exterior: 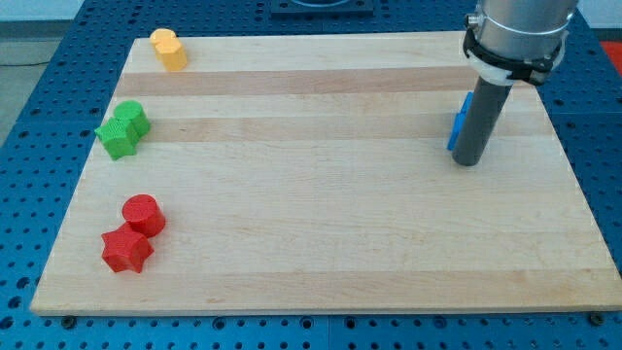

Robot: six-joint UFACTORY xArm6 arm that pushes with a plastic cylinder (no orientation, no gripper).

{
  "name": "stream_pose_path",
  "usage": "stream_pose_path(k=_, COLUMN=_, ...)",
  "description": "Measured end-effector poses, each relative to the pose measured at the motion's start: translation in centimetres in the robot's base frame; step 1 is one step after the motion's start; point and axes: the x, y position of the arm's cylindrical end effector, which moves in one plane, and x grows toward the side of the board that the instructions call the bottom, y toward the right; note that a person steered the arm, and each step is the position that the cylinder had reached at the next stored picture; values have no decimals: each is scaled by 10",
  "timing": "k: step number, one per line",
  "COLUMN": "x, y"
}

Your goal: Push the red star to the bottom center of the board

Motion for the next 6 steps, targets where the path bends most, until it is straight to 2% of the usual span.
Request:
stream_pose_path(k=4, x=-4, y=-10)
stream_pose_path(k=6, x=-4, y=-145)
